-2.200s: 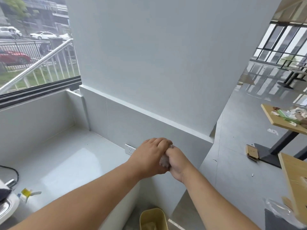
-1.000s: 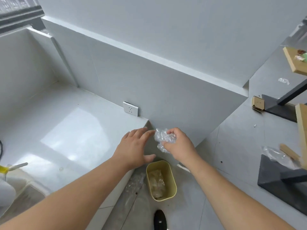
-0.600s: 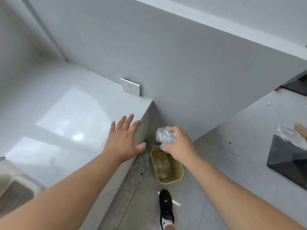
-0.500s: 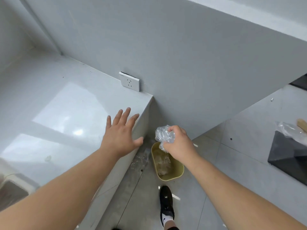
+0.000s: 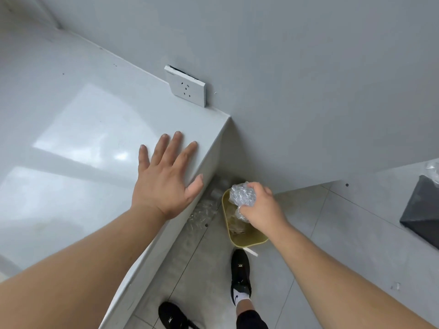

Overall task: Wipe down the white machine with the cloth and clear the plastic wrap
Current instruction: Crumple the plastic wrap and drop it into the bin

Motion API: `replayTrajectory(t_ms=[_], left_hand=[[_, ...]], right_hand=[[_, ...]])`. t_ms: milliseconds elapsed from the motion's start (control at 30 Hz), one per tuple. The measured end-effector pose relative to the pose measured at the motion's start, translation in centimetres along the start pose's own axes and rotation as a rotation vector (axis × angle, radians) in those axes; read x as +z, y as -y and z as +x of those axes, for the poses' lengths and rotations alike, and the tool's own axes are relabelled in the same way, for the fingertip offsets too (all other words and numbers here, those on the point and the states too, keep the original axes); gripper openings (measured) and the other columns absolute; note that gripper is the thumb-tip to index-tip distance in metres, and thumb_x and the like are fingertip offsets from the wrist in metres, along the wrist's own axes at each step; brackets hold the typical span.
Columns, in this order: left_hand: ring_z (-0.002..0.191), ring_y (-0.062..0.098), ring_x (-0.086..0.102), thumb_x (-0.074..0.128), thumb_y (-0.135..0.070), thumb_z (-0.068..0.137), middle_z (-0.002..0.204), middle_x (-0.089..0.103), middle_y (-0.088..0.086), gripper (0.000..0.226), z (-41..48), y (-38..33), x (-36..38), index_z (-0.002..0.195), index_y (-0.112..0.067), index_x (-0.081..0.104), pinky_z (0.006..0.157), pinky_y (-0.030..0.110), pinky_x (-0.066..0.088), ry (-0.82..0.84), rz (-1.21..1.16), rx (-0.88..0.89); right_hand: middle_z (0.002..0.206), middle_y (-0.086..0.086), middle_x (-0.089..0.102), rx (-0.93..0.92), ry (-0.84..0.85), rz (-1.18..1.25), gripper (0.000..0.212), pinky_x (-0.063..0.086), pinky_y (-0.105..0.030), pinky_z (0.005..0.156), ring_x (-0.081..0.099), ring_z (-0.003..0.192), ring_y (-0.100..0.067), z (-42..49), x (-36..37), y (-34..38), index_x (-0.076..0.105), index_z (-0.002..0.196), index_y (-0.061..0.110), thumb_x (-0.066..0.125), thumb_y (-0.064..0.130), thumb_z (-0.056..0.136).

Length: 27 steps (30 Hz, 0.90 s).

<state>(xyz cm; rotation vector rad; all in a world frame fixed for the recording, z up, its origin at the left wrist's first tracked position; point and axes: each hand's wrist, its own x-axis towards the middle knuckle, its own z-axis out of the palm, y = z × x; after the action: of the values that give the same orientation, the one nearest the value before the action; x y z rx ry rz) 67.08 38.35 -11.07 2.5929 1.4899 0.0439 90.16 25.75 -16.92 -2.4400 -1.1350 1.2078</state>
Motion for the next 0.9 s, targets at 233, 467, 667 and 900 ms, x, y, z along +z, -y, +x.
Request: replayTrajectory(t_ms=[233,467,667,900], left_hand=[[0.157,0.031,0.011,0.037,-0.061,0.095,0.171,0.017,0.004,0.071,0.1,0.2,0.3,0.159,-0.036,0.023,0.123,0.065,0.011,0.005,0.019,-0.011],[0.156,0.033,0.015,0.04,-0.06,0.094,0.17,0.021,0.005,0.07,0.2,-0.1,0.2,0.158,-0.034,0.026,0.122,0.066,0.013,-0.001,0.016,-0.011],[0.157,0.032,0.015,0.041,-0.06,0.094,0.17,0.023,0.005,0.07,0.2,-0.1,0.2,0.158,-0.034,0.029,0.122,0.066,0.014,-0.003,0.003,-0.018],[0.157,0.031,0.016,0.04,-0.062,0.094,0.17,0.022,0.003,0.07,0.2,0.1,0.1,0.158,-0.034,0.031,0.122,0.066,0.013,-0.002,-0.004,-0.021]], right_hand=[[0.141,-0.008,0.047,0.024,0.061,-0.123,0.074,0.049,-0.037,0.098,0.056,0.121,-0.034,3.2,3.9,-2.3,0.043,0.148,0.029,0.074,0.031,0.081],[0.149,-0.008,0.042,0.091,0.141,-0.23,0.083,0.048,-0.041,0.104,0.05,0.129,-0.035,5.1,6.2,-5.4,0.035,0.153,0.029,0.076,0.041,0.082],[0.153,-0.008,0.037,0.119,0.152,-0.275,0.091,0.048,-0.044,0.105,0.047,0.131,-0.039,7.0,7.3,-6.8,0.029,0.156,0.03,0.076,0.046,0.08],[0.156,-0.007,0.035,0.141,0.174,-0.381,0.095,0.048,-0.051,0.105,0.045,0.132,-0.04,8.7,8.3,-7.6,0.024,0.158,0.033,0.073,0.054,0.08]])
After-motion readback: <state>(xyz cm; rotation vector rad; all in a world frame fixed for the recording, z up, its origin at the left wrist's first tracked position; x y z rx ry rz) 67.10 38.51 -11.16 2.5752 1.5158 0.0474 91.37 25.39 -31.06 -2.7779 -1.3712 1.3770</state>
